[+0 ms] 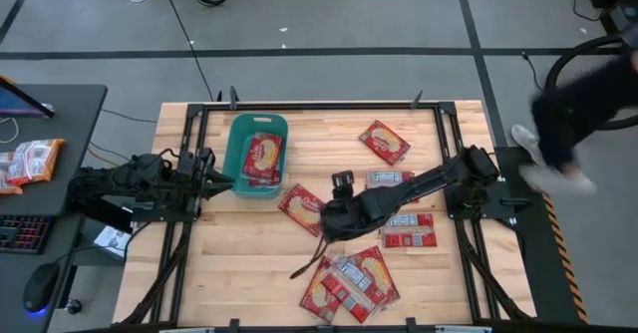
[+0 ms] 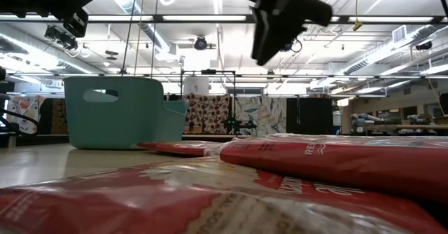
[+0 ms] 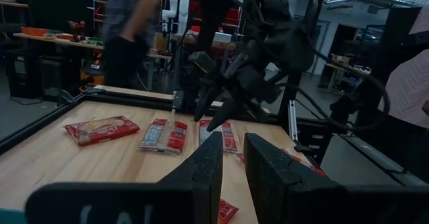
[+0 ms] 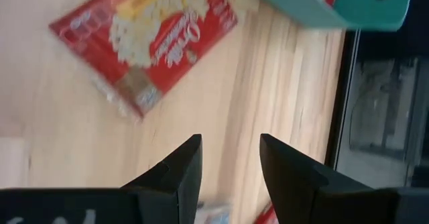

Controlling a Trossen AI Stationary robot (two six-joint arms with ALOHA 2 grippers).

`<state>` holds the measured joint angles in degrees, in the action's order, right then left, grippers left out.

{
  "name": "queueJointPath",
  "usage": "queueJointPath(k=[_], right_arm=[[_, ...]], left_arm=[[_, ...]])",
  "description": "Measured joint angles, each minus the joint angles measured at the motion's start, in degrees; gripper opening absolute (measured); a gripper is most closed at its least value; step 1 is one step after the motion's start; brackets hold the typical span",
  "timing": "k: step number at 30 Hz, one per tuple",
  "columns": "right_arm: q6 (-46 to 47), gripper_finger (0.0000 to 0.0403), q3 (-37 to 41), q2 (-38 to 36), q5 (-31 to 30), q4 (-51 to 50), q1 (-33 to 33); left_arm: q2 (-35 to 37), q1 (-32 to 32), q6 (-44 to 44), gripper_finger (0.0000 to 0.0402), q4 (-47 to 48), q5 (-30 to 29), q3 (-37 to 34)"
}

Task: Sort popcorn bags into baskets
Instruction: Put the red popcorn bag into the green bin

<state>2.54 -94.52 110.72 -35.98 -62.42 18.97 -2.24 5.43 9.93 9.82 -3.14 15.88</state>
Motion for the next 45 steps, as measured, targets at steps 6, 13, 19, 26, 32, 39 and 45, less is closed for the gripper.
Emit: queueJointPath(k=[6,13,19,26,32,39,45], right_arm=[[10.5,0.0156,0.0,0.0,-0.5,-6.8,2.6],[21.2,0.0159,2.9,0.0,-3.2,-10.4,5.8],[25.3,0.018,6.2,0.0,-3.6,-10.5,7.7],[33.7,0.0214,10.5,-0.1,-8.0,-16.0,9.3],[39.5,0.0211,19.6,-5.0,-9.0,-13.0,8.4],[39.2,0.0204,31.5,-15.3,-6.8,-1.3,0.2],[37.3,0.0204,34.4,-18.6,-4.6,1.4,-10.1]], left_arm=[[0.0,0.0,0.0,0.0066,0.0,0.0,0.0],[0.0,0.0,0.3,0.0066,0.0,0.0,0.0],[0.0,0.0,0.4,0.0066,0.0,0.0,0.0],[0.0,0.0,0.4,0.0066,0.0,0.0,0.0],[0.0,0.0,0.4,0.0066,-0.7,0.0,0.0],[0.0,0.0,0.1,0.0066,-1.5,0.0,0.0],[0.0,0.0,-0.1,0.0066,-1.6,0.0,0.0]])
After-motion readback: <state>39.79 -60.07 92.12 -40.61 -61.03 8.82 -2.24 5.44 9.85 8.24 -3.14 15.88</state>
